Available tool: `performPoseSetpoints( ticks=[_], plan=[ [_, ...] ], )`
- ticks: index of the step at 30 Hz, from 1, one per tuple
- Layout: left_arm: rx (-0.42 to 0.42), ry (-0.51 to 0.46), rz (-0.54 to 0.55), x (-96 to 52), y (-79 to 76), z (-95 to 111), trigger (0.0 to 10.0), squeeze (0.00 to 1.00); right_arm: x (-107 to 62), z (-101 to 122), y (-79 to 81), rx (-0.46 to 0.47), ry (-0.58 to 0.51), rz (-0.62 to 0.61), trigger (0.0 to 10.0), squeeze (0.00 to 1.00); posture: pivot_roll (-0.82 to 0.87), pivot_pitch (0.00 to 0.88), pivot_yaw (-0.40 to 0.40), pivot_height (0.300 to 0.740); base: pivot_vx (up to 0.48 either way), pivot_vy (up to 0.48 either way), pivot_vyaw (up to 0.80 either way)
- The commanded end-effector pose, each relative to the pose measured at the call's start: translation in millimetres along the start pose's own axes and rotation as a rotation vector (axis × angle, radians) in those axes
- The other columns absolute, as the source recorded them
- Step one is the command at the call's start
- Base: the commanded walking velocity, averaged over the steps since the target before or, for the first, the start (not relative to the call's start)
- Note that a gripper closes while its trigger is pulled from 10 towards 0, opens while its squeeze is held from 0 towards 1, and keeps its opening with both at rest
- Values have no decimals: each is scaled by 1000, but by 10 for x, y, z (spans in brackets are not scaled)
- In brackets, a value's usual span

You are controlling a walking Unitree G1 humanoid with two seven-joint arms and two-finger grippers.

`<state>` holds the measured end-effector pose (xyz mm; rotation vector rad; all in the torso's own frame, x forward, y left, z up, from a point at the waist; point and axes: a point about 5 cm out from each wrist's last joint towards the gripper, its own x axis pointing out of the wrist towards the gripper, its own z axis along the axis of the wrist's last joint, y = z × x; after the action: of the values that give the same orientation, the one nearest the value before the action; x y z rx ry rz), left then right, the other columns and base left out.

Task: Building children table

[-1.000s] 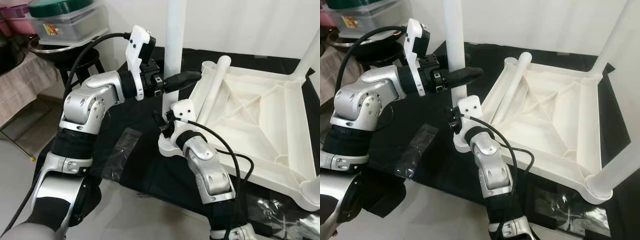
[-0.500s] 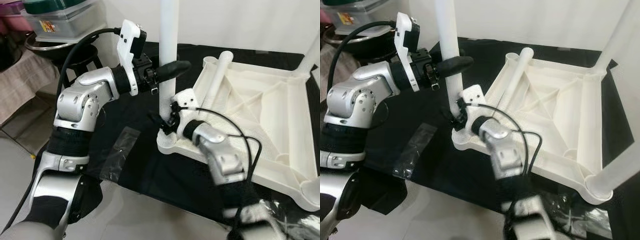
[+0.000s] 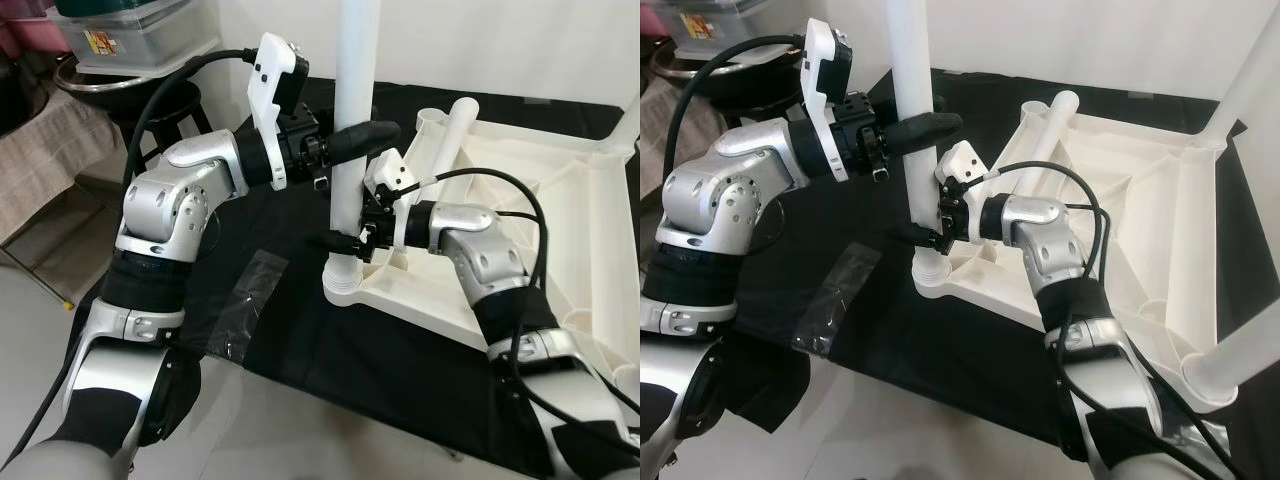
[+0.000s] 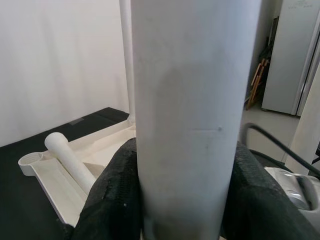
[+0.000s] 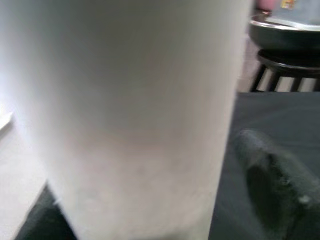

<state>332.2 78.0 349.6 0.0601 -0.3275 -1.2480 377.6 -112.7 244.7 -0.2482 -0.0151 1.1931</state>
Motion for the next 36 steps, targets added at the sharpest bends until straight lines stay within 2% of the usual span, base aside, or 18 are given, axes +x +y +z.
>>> performPoseSetpoints(
  ticks=[1,18,19,20,22,23,25,26,28,29,31,32,33,35,36],
  plan=[
    [-23,36,-69,44,-85,-74,0,0,63,-16,21,10,-4,34,0,0,69,121,51,740,0,0,0],
    [-16,51,-75,56,-113,-108,0,0,18,-134,-3,21,-9,63,0,0,66,120,53,740,0,0,0],
    [-17,50,-56,61,-96,-110,9412,906,-3,-151,-19,17,-11,38,0,0,62,120,54,740,0,0,0],
    [-23,50,-50,64,-87,-113,10000,1000,-23,-172,-36,12,-4,4,0,0,62,120,54,740,0,0,0],
    [-28,50,-46,66,-82,-115,10000,1000,-37,-188,-49,6,1,-18,0,0,62,120,54,740,0,0,0],
    [-31,48,-35,67,-73,-113,10000,1000,-56,-227,-70,15,16,-84,0,0,54,124,44,740,0,0,0],
    [-29,46,-26,58,-65,-105,10000,1000,-58,-389,-14,45,62,-224,0,0,53,127,36,740,0,0,0],
    [-29,46,-26,58,-65,-105,10000,1000,-58,-389,-14,45,62,-224,0,0,53,127,36,740,0,0,0],
    [-26,46,-19,43,-64,-104,10000,1000,15,-602,159,171,96,-399,0,0,50,125,23,740,0,0,0],
    [-31,42,-12,32,-53,-99,10000,0,58,-756,301,232,141,-624,0,0,56,132,28,740,0,0,0],
    [-39,39,-3,20,-34,-100,10000,0,145,-893,662,266,181,-856,0,0,50,138,46,740,0,0,0],
    [-41,43,-2,23,-30,-115,10000,0,223,-886,774,278,168,-876,0,0,42,133,51,740,0,0,0],
    [-41,43,-2,23,-30,-115,10000,0,223,-886,774,278,168,-876,0,0,42,133,51,740,0,0,0],
    [-40,51,-13,44,-42,-136,10000,0,386,-817,810,304,126,-834,0,0,31,125,58,740,0,0,0],
    [-40,51,-13,44,-42,-136,10000,0,386,-817,810,304,126,-834,0,0,31,125,58,740,0,0,0]
  ],
)
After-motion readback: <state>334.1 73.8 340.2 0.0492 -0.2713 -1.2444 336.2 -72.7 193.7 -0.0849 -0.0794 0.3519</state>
